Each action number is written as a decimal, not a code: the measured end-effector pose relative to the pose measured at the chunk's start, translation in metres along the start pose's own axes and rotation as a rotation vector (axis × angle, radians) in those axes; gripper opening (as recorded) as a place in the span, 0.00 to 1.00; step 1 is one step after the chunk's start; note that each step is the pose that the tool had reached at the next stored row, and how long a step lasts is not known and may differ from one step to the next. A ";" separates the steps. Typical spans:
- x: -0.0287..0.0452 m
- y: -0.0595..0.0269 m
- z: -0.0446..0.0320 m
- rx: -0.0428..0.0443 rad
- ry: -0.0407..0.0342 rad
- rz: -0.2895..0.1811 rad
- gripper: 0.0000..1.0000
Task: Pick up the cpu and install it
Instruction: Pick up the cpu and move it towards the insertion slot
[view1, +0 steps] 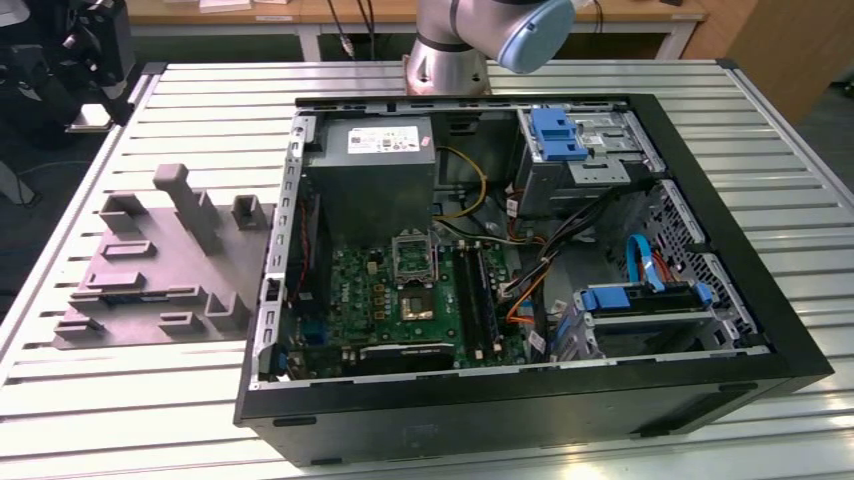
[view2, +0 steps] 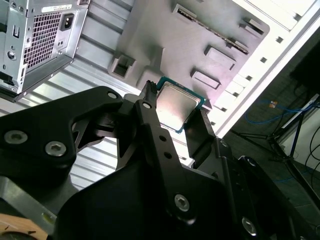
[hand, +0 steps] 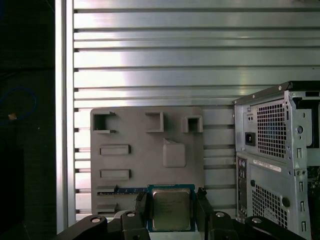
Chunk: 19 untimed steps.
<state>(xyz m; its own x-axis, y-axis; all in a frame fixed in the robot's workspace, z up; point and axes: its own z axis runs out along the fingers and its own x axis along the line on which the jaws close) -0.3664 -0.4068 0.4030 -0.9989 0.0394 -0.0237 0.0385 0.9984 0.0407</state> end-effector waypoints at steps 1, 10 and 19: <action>-0.0002 0.0000 0.0000 0.0000 0.0000 0.000 0.47; -0.0025 0.0001 0.0001 -0.0001 0.0000 0.000 0.47; -0.0060 0.0002 0.0002 0.0000 0.0000 0.000 0.47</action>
<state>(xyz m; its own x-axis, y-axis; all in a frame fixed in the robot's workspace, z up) -0.3604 -0.4068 0.4030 -0.9989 0.0395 -0.0237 0.0385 0.9984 0.0407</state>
